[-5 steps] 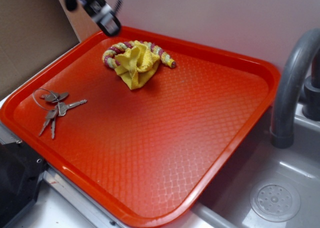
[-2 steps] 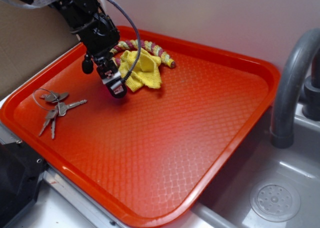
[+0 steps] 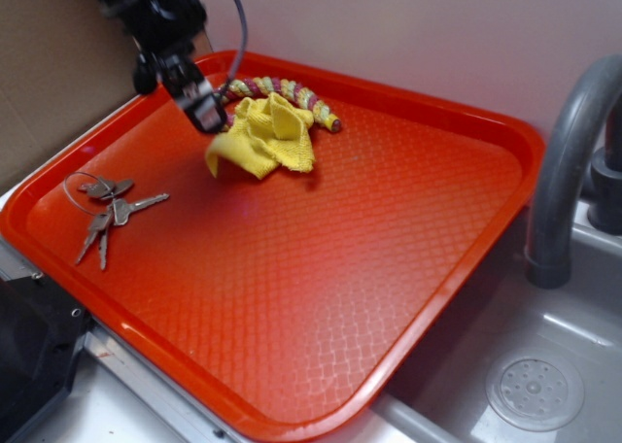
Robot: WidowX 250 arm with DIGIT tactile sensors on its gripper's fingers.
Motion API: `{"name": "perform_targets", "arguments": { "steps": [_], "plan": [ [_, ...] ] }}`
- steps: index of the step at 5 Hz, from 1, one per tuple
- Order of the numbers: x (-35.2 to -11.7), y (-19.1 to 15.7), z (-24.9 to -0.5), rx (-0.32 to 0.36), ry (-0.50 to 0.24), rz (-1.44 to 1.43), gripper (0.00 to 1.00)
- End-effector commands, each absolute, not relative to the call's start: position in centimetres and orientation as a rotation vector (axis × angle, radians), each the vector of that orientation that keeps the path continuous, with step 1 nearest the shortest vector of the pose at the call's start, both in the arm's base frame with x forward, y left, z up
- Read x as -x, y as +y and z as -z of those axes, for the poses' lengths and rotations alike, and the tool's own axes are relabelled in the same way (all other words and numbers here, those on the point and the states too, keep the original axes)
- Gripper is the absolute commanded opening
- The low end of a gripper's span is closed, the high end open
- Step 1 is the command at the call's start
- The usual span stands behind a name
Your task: Grab the yellow cloth.
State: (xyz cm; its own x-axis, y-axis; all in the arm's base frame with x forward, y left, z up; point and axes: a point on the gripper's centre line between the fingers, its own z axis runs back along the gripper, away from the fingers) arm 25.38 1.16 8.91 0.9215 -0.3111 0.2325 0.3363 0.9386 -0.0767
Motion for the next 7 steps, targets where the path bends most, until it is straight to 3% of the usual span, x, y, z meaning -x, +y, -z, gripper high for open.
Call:
{"name": "perform_targets", "arguments": {
  "steps": [1, 2, 3, 4, 5, 6, 7],
  "plan": [
    [-21.9, 2.4, -19.4, 0.092, -0.383, 0.273, 0.0],
    [-22.8, 2.2, -18.5, 0.045, -0.338, 0.248, 0.0],
    [-23.5, 1.7, -18.2, -0.022, -0.366, 0.296, 1.0],
    [-26.6, -0.4, -16.0, -0.012, -0.399, 0.439, 1.0],
    [-29.1, -1.6, -11.1, -0.052, -0.342, 0.529, 1.0],
    [-29.3, -3.1, -7.2, 0.008, -0.268, 0.611, 1.0],
    [-27.8, -4.1, -5.3, 0.025, -0.127, 0.706, 1.0]
  ]
}}
